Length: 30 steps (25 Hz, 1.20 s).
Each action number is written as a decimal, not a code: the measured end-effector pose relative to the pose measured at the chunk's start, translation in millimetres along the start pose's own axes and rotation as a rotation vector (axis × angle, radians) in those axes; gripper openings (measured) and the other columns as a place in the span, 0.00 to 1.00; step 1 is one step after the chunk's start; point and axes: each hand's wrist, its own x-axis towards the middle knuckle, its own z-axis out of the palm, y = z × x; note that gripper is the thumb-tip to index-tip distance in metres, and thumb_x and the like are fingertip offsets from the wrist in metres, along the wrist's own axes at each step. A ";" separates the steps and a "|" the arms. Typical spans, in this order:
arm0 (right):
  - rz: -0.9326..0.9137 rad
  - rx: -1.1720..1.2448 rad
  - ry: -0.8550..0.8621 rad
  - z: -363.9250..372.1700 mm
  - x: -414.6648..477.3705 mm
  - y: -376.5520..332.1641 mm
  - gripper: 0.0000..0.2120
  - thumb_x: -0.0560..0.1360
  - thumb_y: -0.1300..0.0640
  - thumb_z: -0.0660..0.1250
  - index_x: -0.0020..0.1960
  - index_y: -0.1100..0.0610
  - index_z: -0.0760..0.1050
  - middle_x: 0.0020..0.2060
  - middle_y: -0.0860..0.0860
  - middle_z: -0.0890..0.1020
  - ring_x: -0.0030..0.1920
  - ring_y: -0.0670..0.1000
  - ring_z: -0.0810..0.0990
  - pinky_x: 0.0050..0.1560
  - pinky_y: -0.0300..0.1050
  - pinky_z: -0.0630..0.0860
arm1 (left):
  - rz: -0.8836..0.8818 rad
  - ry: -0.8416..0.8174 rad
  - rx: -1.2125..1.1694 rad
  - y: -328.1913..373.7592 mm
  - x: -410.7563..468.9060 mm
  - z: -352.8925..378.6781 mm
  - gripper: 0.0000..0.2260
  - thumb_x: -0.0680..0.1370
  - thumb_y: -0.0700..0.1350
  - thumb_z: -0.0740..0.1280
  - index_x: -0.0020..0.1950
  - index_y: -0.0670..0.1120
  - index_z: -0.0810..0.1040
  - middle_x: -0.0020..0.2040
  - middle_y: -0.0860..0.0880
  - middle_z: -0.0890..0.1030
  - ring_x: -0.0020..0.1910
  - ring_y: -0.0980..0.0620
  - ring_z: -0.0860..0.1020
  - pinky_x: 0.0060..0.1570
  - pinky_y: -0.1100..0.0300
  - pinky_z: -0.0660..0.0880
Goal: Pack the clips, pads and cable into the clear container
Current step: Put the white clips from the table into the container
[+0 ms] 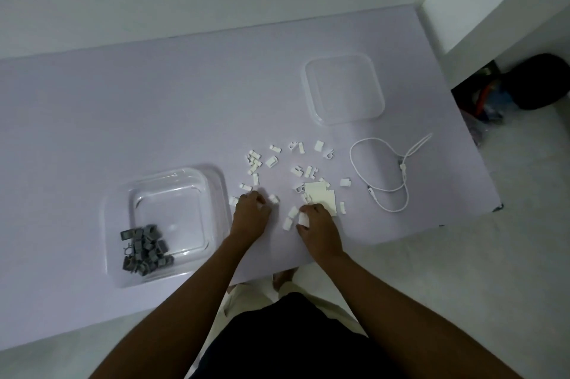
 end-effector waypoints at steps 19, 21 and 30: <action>0.638 1.159 -0.045 -45.1 29.0 -12.5 0.17 0.77 0.48 0.64 0.34 0.57 0.71 0.29 0.54 0.73 0.25 0.50 0.71 0.27 0.40 0.61 | -0.006 -0.063 0.177 27.9 11.4 -3.9 0.22 0.77 0.62 0.64 0.36 0.44 0.71 0.33 0.50 0.74 0.34 0.50 0.73 0.40 0.59 0.68; 0.512 0.842 0.044 -36.7 34.9 -5.5 0.19 0.76 0.45 0.69 0.35 0.58 0.72 0.27 0.55 0.75 0.24 0.51 0.72 0.27 0.42 0.68 | 0.032 -0.064 0.234 27.9 15.9 2.3 0.25 0.75 0.67 0.63 0.43 0.44 0.74 0.39 0.50 0.78 0.40 0.50 0.77 0.44 0.59 0.71; 0.140 0.045 -0.048 -20.3 58.5 -1.3 0.15 0.73 0.50 0.73 0.52 0.56 0.72 0.47 0.55 0.81 0.48 0.56 0.79 0.46 0.47 0.74 | 0.034 -0.015 0.232 38.3 12.9 15.6 0.17 0.80 0.46 0.62 0.66 0.39 0.68 0.55 0.37 0.80 0.52 0.38 0.81 0.51 0.48 0.78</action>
